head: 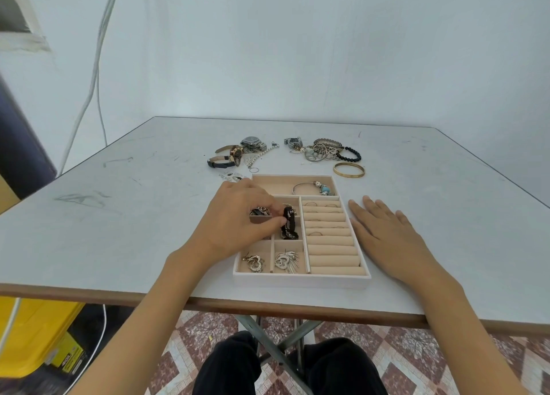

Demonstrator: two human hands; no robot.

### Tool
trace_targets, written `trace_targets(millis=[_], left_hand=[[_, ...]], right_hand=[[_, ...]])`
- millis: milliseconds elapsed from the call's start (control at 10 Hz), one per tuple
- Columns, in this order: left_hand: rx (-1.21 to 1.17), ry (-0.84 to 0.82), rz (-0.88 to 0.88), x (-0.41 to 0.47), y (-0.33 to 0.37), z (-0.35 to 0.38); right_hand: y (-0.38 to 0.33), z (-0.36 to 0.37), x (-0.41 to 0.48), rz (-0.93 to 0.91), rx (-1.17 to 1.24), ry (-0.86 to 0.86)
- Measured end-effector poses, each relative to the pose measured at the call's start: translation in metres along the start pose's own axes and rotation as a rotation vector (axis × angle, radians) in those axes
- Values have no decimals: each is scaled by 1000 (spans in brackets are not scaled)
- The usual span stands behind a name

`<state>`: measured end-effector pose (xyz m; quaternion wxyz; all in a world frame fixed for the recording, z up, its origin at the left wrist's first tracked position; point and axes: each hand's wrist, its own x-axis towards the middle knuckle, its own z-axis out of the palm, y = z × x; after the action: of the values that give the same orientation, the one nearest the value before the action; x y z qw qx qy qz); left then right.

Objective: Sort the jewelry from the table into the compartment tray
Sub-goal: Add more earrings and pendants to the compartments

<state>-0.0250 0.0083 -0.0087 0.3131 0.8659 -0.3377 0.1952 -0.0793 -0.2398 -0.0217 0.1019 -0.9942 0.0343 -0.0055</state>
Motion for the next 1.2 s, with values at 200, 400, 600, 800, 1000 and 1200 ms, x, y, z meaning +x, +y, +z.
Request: trace_targets(millis=[200, 400, 600, 800, 1000, 1200], left_hand=[[116, -48, 46, 3, -1, 0], [111, -41, 65, 6, -1, -1], [160, -27, 47, 8, -1, 2], [80, -94, 85, 9, 1, -1], [102, -124, 125, 8, -1, -1], [132, -144, 117, 8, 2, 1]], right_hand=[[0, 0, 0, -2, -4, 2], [1, 0, 0, 0, -1, 1], [0, 0, 0, 1, 6, -1], [1, 0, 0, 2, 18, 1], [1, 1, 0, 0, 18, 5], [1, 1, 0, -1, 18, 4]])
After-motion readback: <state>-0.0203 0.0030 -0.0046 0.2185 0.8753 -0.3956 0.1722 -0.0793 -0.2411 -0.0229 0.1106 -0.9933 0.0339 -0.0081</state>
